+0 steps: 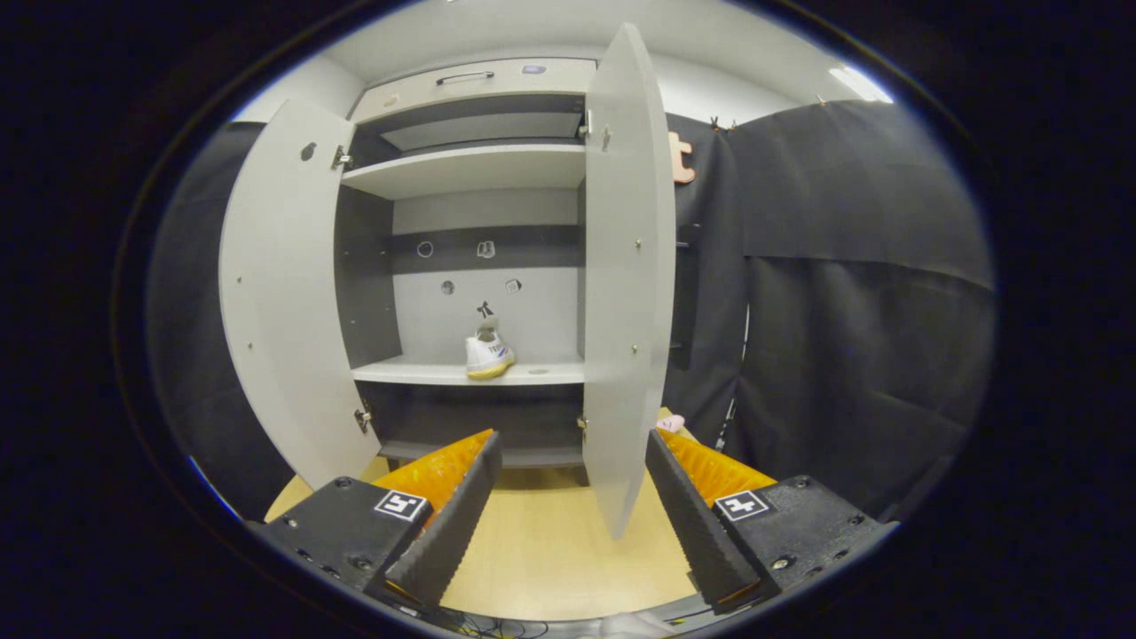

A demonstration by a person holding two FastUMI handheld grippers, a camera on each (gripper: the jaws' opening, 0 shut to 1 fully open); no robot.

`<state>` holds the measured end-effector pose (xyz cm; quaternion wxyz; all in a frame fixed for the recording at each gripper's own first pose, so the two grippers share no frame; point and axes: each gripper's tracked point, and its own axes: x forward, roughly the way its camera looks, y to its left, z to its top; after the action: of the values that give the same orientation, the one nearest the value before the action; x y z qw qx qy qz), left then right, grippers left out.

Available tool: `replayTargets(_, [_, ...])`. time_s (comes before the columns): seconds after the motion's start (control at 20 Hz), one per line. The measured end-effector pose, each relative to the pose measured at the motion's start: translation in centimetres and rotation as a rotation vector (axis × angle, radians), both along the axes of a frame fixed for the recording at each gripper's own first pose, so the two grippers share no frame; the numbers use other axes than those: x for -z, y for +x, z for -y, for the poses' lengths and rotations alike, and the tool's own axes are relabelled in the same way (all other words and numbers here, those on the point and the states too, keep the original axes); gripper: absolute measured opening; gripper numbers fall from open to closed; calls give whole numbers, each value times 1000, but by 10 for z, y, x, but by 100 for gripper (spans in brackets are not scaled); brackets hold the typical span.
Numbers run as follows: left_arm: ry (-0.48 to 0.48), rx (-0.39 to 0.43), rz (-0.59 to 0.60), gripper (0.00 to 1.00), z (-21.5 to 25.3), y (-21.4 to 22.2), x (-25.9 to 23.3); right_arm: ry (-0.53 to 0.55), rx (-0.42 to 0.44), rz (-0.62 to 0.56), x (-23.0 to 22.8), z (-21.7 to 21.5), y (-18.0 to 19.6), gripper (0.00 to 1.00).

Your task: Grab one shoe with the right hand and put it into the shoe cabinet, grab the other shoe with the left hand and put it into the shoe cabinet; then close the right door with the right hand and the left door with the left hand.

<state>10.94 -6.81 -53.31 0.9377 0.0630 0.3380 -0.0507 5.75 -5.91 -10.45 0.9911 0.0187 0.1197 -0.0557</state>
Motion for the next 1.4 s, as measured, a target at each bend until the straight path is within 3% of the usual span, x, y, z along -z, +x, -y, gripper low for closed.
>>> replayTargets(0.05, [18, -6, -15, 22, -6, -11, -5, 5, -8, -3, 0, -1, 1, 100])
replayTargets(0.1, [24, -1, 5, 8, -5, -7, -9, 8, -15, -1, 0, -3, 3, 100])
replayTargets(0.25, [8, 0, -27, 2, -5, -8, -8, 16, -31, 2, 0, -5, 7, 100])
replayTargets(0.6, [-11, 11, -13, 2, -4, -6, -59, 35, -74, 50, -16, -8, 13, 100])
replayTargets(1.1, [-58, -91, 177, 2, -12, 42, -265, 52, -182, 167, -53, -21, 11, 100])
replayTargets(1.15, [-65, -102, 200, 2, -14, 67, -286, 57, -194, 176, -56, -22, 12, 100])
replayTargets(1.3, [-68, -101, 281, 2, -4, 73, -325, 58, -219, 191, -60, -18, 15, 100])
replayTargets(1.4, [-68, -97, 319, 2, 0, 100, -353, 67, -231, 193, -61, -16, 18, 100])
